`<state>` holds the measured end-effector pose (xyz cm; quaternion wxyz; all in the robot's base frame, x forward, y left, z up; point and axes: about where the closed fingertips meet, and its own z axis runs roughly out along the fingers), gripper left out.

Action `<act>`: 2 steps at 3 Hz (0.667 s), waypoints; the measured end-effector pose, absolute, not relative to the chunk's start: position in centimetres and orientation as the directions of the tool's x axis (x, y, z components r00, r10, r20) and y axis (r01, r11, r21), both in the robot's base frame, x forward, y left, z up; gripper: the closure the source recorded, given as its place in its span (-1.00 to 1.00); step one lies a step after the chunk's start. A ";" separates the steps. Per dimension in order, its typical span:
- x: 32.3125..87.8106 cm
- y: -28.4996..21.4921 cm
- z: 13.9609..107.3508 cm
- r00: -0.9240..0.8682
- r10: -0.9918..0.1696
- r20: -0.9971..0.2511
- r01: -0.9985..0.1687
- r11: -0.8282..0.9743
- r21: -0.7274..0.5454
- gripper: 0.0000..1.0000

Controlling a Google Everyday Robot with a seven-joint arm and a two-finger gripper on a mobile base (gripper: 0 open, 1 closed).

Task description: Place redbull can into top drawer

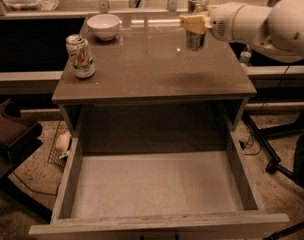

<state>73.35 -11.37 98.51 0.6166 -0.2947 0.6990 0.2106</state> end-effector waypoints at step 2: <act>63.6 -14.8 105.6 0.009 -0.152 -0.988 -0.664 0.738 -0.119 1.00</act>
Offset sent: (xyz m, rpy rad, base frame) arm -0.1378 -0.0569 0.1039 -0.0024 -0.1296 -0.0322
